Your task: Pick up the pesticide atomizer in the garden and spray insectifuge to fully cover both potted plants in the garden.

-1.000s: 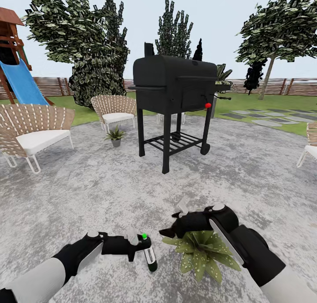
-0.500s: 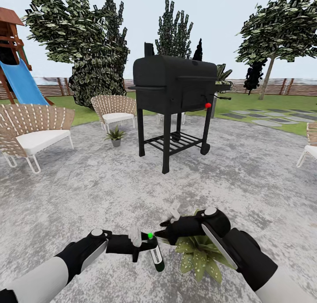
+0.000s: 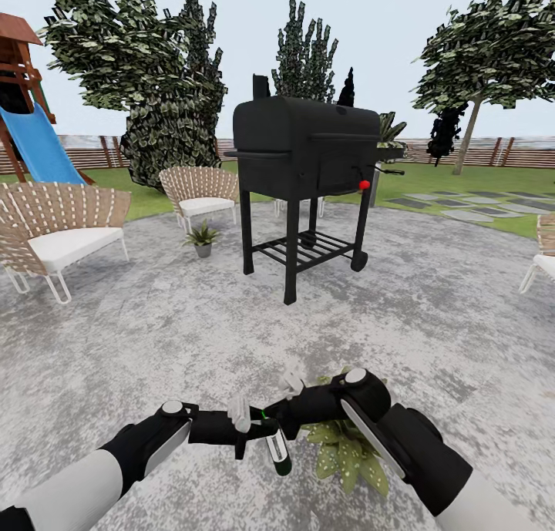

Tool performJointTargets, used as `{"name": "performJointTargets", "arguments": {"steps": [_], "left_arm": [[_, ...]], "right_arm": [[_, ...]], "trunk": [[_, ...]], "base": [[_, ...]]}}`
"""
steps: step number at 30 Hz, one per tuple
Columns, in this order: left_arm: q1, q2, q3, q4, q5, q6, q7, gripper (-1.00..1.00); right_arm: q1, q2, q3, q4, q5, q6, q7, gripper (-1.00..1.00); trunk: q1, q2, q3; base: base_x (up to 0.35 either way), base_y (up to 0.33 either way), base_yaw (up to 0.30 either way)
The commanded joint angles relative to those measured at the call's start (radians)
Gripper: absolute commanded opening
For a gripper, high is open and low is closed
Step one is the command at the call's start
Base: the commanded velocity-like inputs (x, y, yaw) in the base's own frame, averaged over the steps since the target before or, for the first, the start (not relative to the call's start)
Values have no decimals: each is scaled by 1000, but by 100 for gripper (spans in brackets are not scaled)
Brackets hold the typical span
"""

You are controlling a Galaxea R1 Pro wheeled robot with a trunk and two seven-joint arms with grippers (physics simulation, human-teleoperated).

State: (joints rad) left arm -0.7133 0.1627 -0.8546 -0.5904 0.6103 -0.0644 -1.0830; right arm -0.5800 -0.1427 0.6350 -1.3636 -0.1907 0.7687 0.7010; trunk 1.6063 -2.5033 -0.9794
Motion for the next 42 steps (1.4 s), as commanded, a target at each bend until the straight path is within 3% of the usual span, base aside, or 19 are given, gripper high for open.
{"name": "performJointTargets", "arguments": {"steps": [1,9,24,26,27,30,34,36,37,38,42], "left_arm": [[0,0,0,0,0,0,0,-100],[0,3,2,-42,0,0,-15,-100],[0,0,0,-41,0,0,-3,-100],[0,4,0,-30,1,0,-2,-100],[0,7,0,-15,3,-1,1,-100],[1,8,6,81,11,-2,10,-100],[1,9,9,147,11,-33,18,-100],[1,9,9,197,11,-41,118,-100],[1,5,7,223,8,-42,213,-100],[2,2,4,237,7,-42,306,-100],[19,2,14,324,35,-43,402,-100]], "right_arm": [[0,0,-1,2,0,0,0,-100],[0,0,-4,10,0,-1,-15,-100],[-1,0,-6,27,1,-2,-15,-100],[-1,0,-40,26,1,-2,-15,-100],[0,0,-97,27,1,-2,-15,-100],[0,0,-196,48,3,-16,-35,-100],[0,0,-205,75,4,-70,-225,-100],[0,0,-203,76,7,-74,-271,-100],[0,0,-203,75,8,-75,-277,-100],[1,0,-203,73,8,-75,-280,100],[6,0,-206,69,8,-98,-316,100]], "trunk": [[0,0,0],[0,0,0],[0,0,0],[0,0,0],[0,0,0],[0,0,0],[0,0,0],[0,0,0],[0,0,0],[0,0,0],[0,0,0]], "base": [[0,0,0],[0,0,0],[0,0,0],[0,0,0],[0,0,0],[0,0,0],[0,0,0],[0,0,0],[0,0,0],[0,0,0],[0,0,0]]}}
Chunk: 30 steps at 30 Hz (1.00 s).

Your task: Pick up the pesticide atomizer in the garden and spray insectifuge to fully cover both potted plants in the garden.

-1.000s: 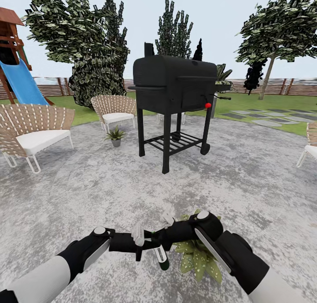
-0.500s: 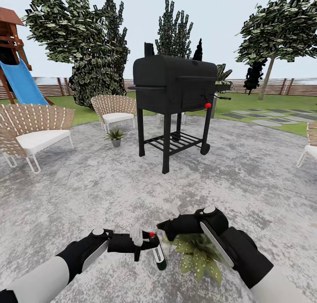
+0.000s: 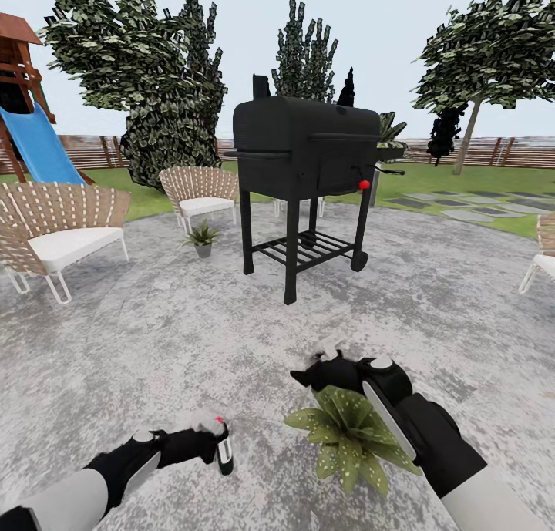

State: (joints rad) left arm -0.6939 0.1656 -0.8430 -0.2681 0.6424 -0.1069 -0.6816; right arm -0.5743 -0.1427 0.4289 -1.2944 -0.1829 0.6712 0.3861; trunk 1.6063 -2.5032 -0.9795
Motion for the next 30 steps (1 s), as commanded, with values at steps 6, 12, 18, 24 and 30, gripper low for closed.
{"name": "performJointTargets", "arguments": {"steps": [6,12,18,24,30], "left_arm": [[33,15,22,125,238,2,48,-100],[59,4,32,137,286,0,193,-100],[37,17,105,-66,490,152,485,-100],[96,86,102,-377,491,188,706,-100],[279,339,114,-822,499,189,746,-100]], "right_arm": [[1,0,2,-4,-1,-7,-122,100],[1,33,7,-4,-4,-6,-233,100],[1,73,-41,-37,-14,81,-313,100],[1,82,-87,-44,-16,110,-347,100],[1,83,-87,-57,-14,110,-348,100]], "trunk": [[0,0,0],[0,0,0],[0,0,0],[0,0,0],[0,0,0]], "base": [[0,0,0],[0,0,0],[0,0,11],[120,0,3],[310,24,0]]}}
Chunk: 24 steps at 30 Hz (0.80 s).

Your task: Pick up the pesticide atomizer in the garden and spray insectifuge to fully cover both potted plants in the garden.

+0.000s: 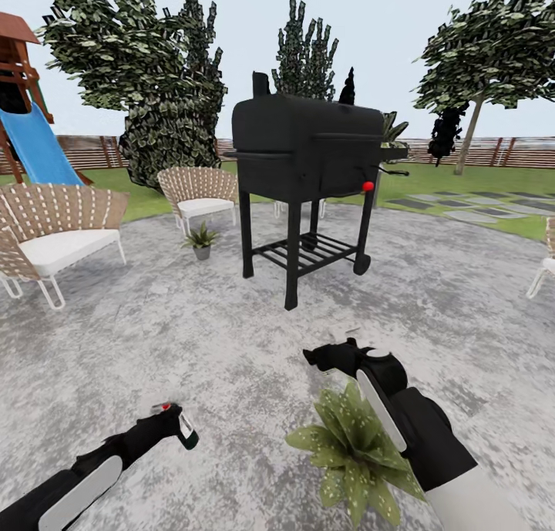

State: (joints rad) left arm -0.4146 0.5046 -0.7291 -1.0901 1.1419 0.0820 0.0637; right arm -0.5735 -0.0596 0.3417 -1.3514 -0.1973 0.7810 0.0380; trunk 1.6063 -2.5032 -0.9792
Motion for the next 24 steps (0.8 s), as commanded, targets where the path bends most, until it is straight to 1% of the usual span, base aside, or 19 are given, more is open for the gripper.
{"name": "performJointTargets", "arguments": {"steps": [1,4,5,8,15,18,19,20,21,22,23,24], "left_arm": [[3,-1,-1,5,-4,-1,15,-100],[4,-9,-1,8,-3,-1,18,-100],[4,-17,-1,9,-2,0,18,-100],[4,-27,-1,27,-2,0,18,-100],[4,-32,-1,36,-1,-1,16,-100],[4,-38,1,41,-2,-1,17,-100],[4,-40,2,50,-3,-2,17,-100],[4,-41,3,59,-2,-2,19,-100],[4,-43,5,89,-1,-1,29,-100],[4,-46,5,99,-1,-2,32,-100],[3,-51,4,104,-2,-2,33,-100],[2,-69,4,108,-4,-2,33,-100]], "right_arm": [[1,0,0,-7,0,-1,-1,100],[1,7,1,-17,0,-2,-1,100],[1,10,-1,-18,1,-4,-1,100],[1,10,-2,-18,1,-5,-2,100],[1,10,-5,-17,4,-3,-3,100],[1,10,-14,-45,9,11,-17,100],[1,10,-28,-52,9,55,-34,100],[1,9,-78,-55,5,135,-56,100],[-1,13,-170,-59,7,195,-79,100],[-1,22,-188,-60,9,205,-100,100],[-1,35,-194,-59,10,210,-144,100],[0,60,-193,-59,13,207,-228,100]], "trunk": [[0,0,0],[0,0,0],[0,0,0],[0,0,0],[0,0,0],[0,0,0],[0,0,0],[0,0,0],[0,0,0],[0,0,0],[0,0,0],[0,0,0]], "base": [[256,254,0],[245,268,0],[237,276,76],[236,277,193],[234,278,262],[236,269,103],[247,255,23],[262,238,12],[284,201,3],[290,178,2],[297,141,1],[302,113,0]]}}
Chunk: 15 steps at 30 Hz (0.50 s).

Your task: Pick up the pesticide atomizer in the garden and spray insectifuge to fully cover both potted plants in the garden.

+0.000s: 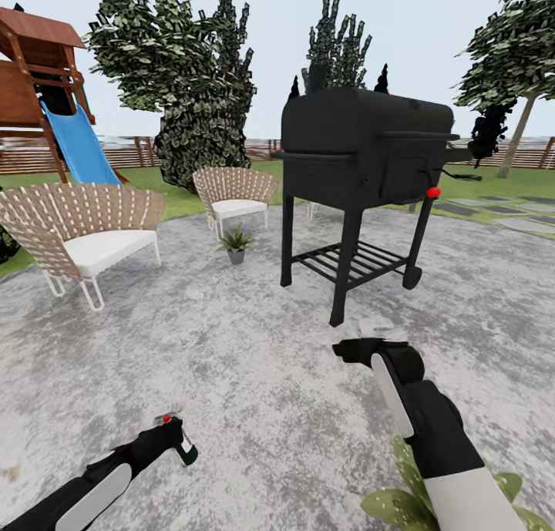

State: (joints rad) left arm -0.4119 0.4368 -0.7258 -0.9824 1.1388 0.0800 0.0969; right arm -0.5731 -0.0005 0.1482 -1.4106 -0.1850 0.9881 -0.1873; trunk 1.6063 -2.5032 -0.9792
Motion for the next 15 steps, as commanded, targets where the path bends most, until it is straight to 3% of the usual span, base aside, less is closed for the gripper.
{"name": "performJointTargets", "arguments": {"steps": [1,3,9,10,15], "left_arm": [[-1,-27,1,2,-1,0,0,-100],[-1,-51,1,3,-1,-1,-2,-100],[-1,-58,11,32,0,-3,-8,-100],[-1,-51,37,29,-2,-15,-7,-100],[-1,-54,46,23,-4,-15,-4,-100]], "right_arm": [[1,24,4,0,-1,-6,-88,100],[1,38,1,-1,-11,-4,-145,100],[1,42,8,-4,-13,2,-158,100],[1,42,36,-3,-13,1,-158,100],[1,42,40,-2,-13,0,-161,100]], "trunk": [[0,0,0],[0,0,0],[0,0,0],[0,0,0],[0,0,0]], "base": [[304,114,0],[306,148,0],[298,188,0],[39,327,0],[6,337,0]]}}
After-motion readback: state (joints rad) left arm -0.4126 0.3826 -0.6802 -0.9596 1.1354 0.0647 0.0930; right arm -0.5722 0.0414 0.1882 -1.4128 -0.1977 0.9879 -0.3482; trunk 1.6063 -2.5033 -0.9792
